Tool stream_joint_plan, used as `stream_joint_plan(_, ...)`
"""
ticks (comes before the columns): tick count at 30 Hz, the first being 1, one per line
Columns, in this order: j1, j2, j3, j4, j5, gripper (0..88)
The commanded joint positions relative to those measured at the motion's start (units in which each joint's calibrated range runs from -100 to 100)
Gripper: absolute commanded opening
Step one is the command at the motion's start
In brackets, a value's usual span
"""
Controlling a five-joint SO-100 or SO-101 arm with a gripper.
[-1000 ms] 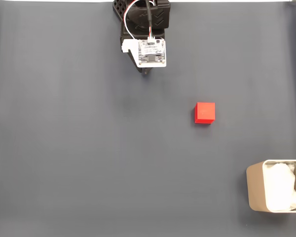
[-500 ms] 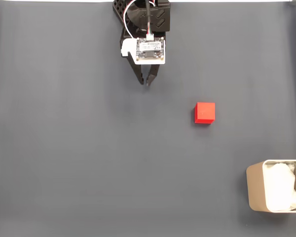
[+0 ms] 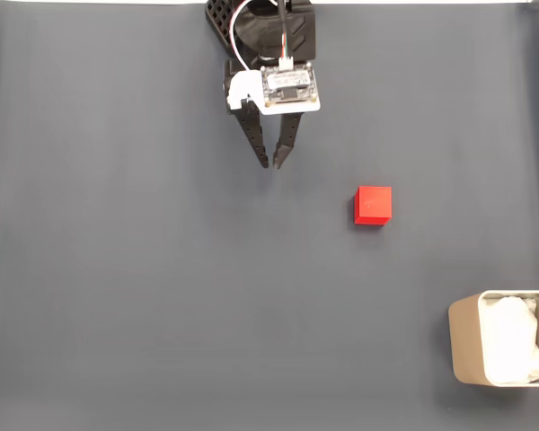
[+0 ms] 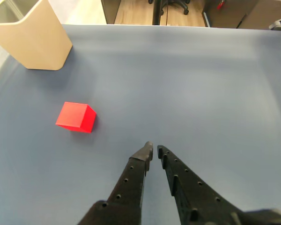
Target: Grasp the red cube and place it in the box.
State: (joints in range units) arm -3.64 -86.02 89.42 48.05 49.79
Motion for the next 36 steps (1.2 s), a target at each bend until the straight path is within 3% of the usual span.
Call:
stream_joint_plan(1,-1.3,4.0,-7.9,-1.2,0.0,0.7)
stream_joint_plan(13,-7.2,20.2,-29.5,4.5,0.2,0.9)
stream_joint_plan(24,-15.1,28.2,-38.1,4.9,1.2,1.0)
stream_joint_plan(36,-21.0,38.0,-46.2,5.6,1.5,10.7)
